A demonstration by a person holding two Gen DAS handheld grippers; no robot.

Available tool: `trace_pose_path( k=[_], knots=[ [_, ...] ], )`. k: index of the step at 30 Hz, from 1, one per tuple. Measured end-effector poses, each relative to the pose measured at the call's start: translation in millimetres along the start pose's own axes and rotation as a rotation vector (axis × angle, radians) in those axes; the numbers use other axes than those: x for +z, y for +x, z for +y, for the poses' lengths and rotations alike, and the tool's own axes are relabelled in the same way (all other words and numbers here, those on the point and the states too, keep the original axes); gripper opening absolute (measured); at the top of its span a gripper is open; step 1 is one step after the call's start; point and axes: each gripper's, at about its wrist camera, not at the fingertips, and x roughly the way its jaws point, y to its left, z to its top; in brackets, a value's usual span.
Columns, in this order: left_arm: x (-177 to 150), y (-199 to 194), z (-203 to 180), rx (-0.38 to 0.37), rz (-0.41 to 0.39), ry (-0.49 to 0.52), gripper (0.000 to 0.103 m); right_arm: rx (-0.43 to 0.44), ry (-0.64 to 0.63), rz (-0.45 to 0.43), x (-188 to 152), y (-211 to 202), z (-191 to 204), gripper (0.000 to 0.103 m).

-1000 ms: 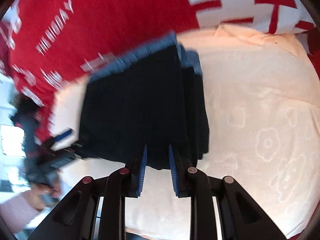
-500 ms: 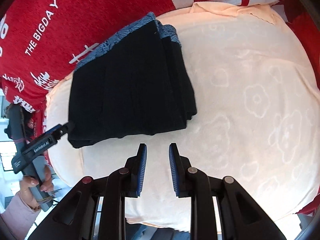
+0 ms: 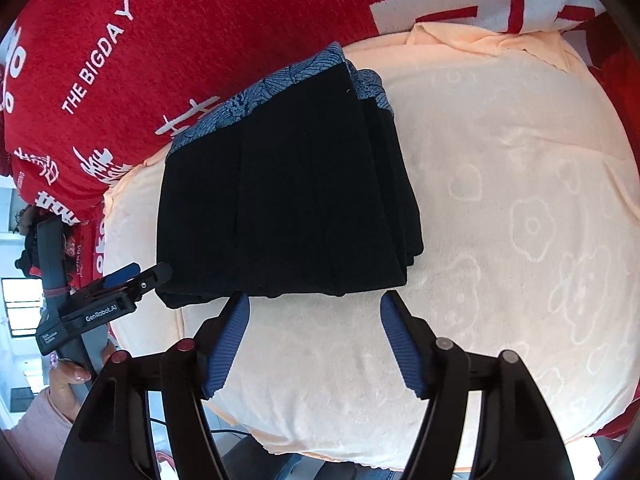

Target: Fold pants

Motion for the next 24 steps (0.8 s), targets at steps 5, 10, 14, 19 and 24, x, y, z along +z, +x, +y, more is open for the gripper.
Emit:
trace_pose_path(
  k=[5, 10, 14, 19, 24],
  knots=[
    [2.7, 0.0, -0.2, 0.009, 0.001, 0.003, 0.103, -0.003, 0.015, 0.023, -1.2, 4.6, -5.9, 0.074],
    [7.1, 1.1, -0.7, 0.012, -0.001, 0.002, 0.103, -0.009, 0.027, 0.028, 0.1, 3.7, -13.0, 0.074],
    [10.1, 2.3, -2.0, 0.02, -0.005, 0.005, 0.103, -0.01, 0.037, 0.031, 3.0, 4.1, -18.5, 0.075],
    [16.5, 3.5, -3.1, 0.024, -0.012, 0.001, 0.103, -0.009, 0.049, 0.039, 5.2, 6.1, -23.8, 0.075],
    [22.4, 6.4, -2.7, 0.031, -0.005, -0.004, 0.103, -0.007, 0.051, 0.044, 9.5, 8.7, -26.2, 0.075]
  ],
)
